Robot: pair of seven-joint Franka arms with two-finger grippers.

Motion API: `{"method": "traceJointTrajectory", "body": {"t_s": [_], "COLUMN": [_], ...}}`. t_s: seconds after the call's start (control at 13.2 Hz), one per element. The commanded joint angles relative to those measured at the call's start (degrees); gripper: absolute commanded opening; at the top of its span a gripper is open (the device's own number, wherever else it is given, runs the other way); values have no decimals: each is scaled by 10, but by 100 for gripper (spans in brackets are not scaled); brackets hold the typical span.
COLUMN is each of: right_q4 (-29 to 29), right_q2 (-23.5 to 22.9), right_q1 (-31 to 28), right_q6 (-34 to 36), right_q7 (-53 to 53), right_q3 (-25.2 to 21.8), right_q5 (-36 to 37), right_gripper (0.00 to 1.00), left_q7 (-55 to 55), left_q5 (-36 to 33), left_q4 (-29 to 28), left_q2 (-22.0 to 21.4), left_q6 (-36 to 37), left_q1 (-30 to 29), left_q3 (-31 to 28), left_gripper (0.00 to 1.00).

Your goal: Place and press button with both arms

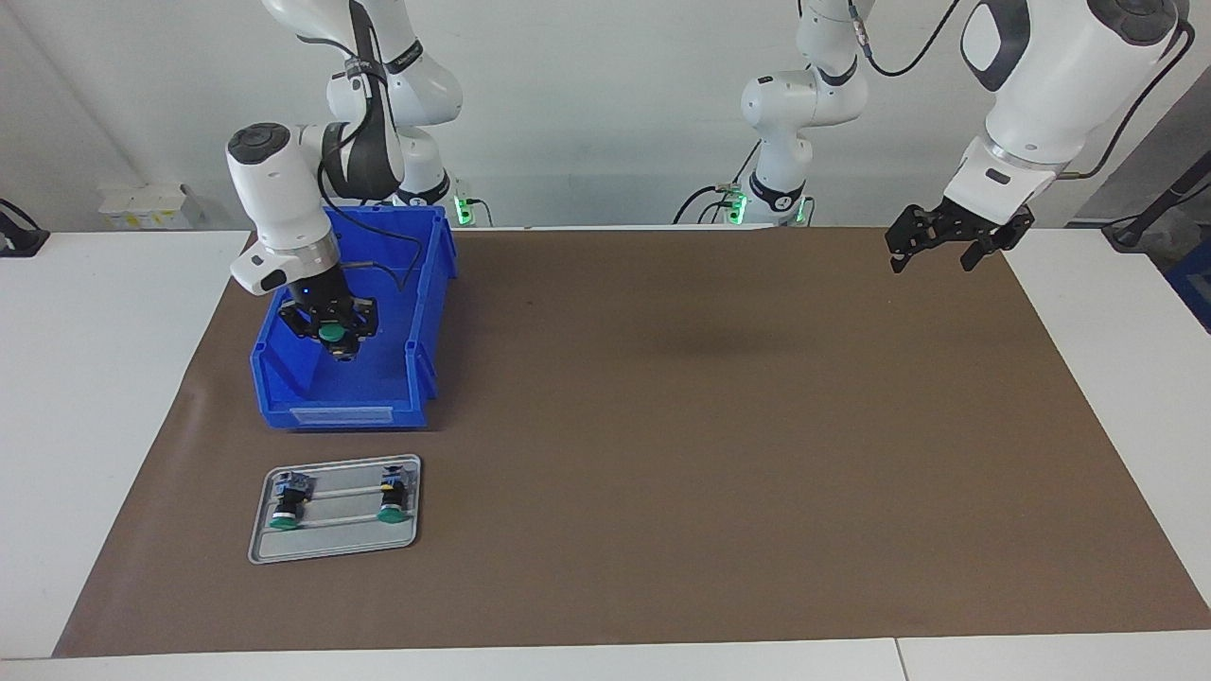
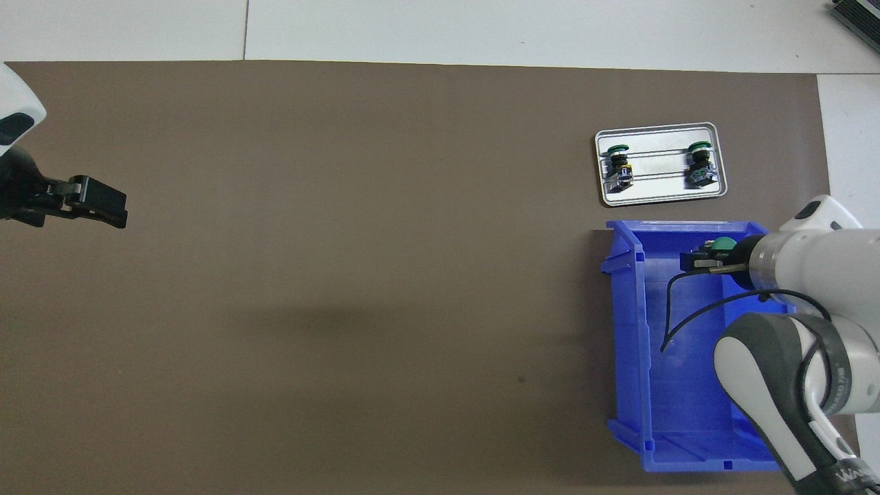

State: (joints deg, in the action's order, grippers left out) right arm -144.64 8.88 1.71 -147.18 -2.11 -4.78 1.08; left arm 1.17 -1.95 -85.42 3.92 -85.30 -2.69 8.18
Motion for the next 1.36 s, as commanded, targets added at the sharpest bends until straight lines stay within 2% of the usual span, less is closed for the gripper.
{"method": "traceJointTrajectory", "body": {"t_s": [0.0, 0.15, 0.23, 0.3, 0.38, 0.61, 0.76, 0.98, 1.29], "right_q4": [-60, -63, -63, -63, -61, -37, 37, 192, 354], "right_q2": [-16, -35, -40, -41, -42, -17, 9, 8, 3], "right_q1": [-14, -14, -15, -17, -17, -16, -15, -17, -20], "right_q6": [-98, -115, -115, -113, -109, -86, 41, 244, 413], "right_q7": [-19, -20, -20, -19, -19, -11, 3, 11, 10], "right_q3": [9, 9, 9, 9, 9, 9, 9, 8, 8], "right_q5": [-14, -14, -14, -15, -14, -15, -14, -12, -2], "right_gripper": [0, 0, 17, 62, 100, 100, 100, 100, 100], "left_q7": [-4, -4, -4, -4, -4, -4, -4, -4, -4], "left_q5": [6, 7, 6, 6, 7, 6, 6, 6, 6], "left_q4": [-18, -17, -17, -17, -17, -17, -17, -17, -17], "left_q2": [-16, -16, -16, -16, -16, -16, -16, -16, -16], "left_q6": [2, 2, 2, 2, 2, 2, 2, 2, 2], "left_q1": [-8, -8, -8, -8, -8, -8, -8, -8, -8], "left_q3": [3, 3, 3, 3, 3, 3, 3, 3, 3], "left_gripper": [100, 100, 100, 100, 100, 100, 100, 100, 100]}}
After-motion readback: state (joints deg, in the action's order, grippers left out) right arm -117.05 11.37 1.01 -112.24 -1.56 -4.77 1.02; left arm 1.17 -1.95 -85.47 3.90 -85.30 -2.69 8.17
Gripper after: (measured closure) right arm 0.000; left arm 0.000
